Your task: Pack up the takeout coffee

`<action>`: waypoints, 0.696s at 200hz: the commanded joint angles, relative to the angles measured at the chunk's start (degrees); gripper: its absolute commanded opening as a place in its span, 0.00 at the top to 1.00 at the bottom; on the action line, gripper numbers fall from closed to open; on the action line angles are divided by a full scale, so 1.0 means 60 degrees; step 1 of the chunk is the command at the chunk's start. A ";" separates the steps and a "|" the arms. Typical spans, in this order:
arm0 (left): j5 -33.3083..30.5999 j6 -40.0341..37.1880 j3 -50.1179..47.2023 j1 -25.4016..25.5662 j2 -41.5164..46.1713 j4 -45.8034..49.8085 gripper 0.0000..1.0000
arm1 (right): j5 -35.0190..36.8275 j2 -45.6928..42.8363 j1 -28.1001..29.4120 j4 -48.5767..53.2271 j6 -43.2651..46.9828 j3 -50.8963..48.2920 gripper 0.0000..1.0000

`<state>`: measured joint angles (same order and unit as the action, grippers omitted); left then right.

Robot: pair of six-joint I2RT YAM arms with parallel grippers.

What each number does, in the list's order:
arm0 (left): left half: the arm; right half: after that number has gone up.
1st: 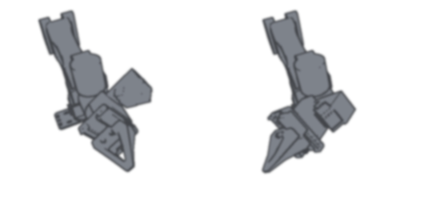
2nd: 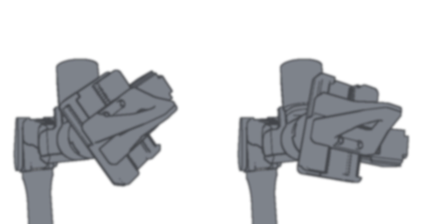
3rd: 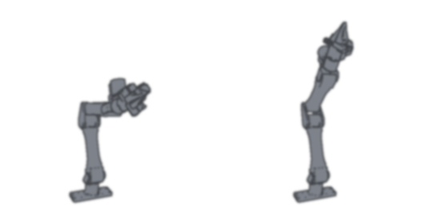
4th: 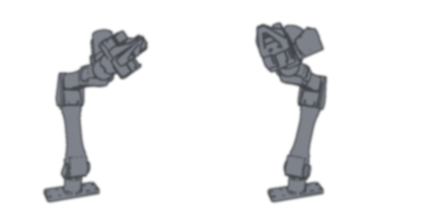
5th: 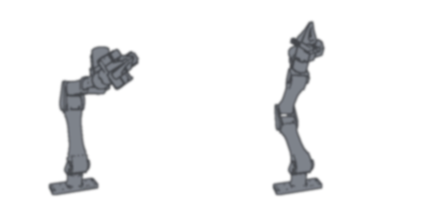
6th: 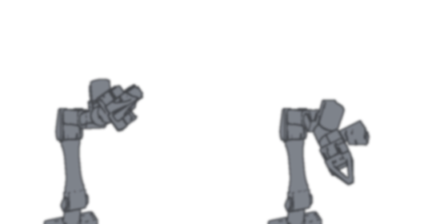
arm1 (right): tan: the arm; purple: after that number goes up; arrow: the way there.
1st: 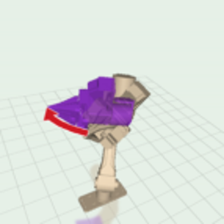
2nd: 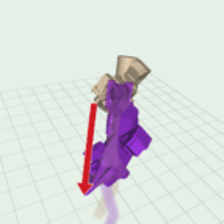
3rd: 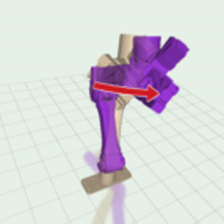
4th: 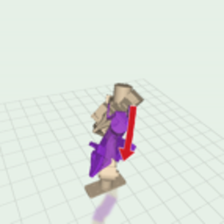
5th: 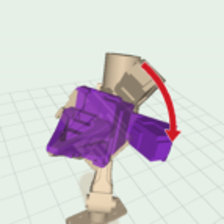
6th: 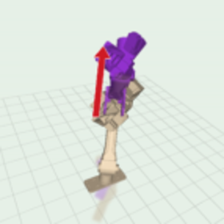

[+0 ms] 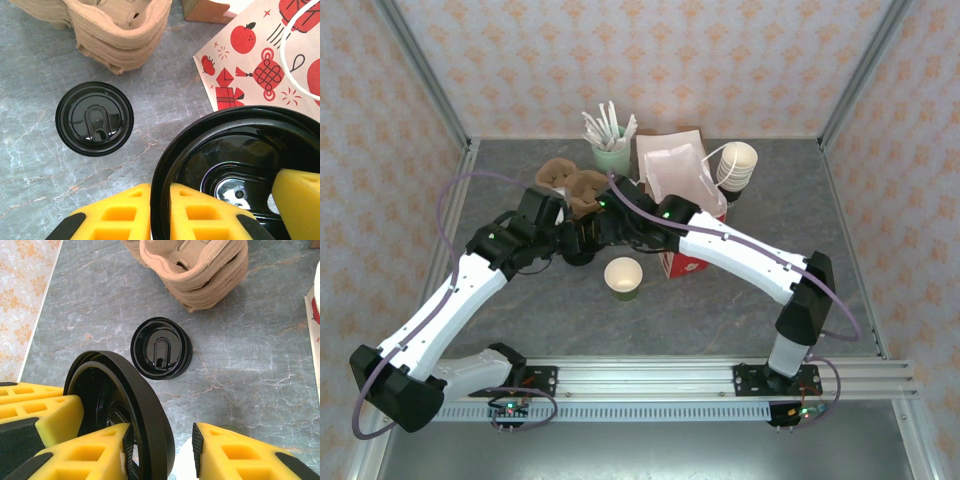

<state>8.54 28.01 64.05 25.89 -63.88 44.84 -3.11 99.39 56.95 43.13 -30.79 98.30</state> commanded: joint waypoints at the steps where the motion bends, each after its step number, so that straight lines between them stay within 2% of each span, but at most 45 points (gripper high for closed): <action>1: -0.0173 -0.0157 0.0296 0.0077 -0.0003 0.0275 0.85 | 0.0343 -0.0153 0.0027 0.0391 0.0178 0.0370 0.61; 30: -0.0220 -0.0190 0.0318 0.0108 -0.0083 0.0286 0.85 | 0.0271 -0.0204 0.0020 0.0369 0.0152 0.0403 0.63; 64: -0.0234 -0.0201 0.0334 0.0109 -0.0194 0.0277 0.85 | 0.0255 -0.0203 0.0022 0.0362 0.0204 0.0425 0.69; 139: -0.0115 -0.0243 0.0286 0.0139 -0.0202 0.0091 0.85 | 0.0270 -0.0221 -0.0008 0.0481 0.0268 0.0459 0.91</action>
<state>8.34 27.99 64.20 26.26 -65.30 44.84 -2.28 99.39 56.95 44.45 -29.78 99.02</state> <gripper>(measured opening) 0.148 0.115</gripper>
